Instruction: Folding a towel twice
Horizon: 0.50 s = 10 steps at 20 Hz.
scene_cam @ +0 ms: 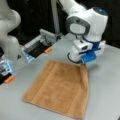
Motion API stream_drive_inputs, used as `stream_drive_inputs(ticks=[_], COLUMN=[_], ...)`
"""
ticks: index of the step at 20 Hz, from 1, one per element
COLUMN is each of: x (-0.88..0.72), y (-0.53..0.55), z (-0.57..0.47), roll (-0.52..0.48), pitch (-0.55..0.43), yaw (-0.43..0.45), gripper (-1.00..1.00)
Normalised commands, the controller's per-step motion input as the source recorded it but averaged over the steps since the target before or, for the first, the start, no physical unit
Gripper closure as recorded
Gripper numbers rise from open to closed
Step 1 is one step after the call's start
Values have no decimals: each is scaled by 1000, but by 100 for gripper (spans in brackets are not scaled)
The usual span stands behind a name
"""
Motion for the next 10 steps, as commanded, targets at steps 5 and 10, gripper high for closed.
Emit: stream_drive_inputs(ticks=[5, 10], x=[-687, -647], y=[-374, -443], z=[22, -62], roll=[177, 182], pitch=[-48, -94], yaw=[-17, -107], gripper=[100, 100])
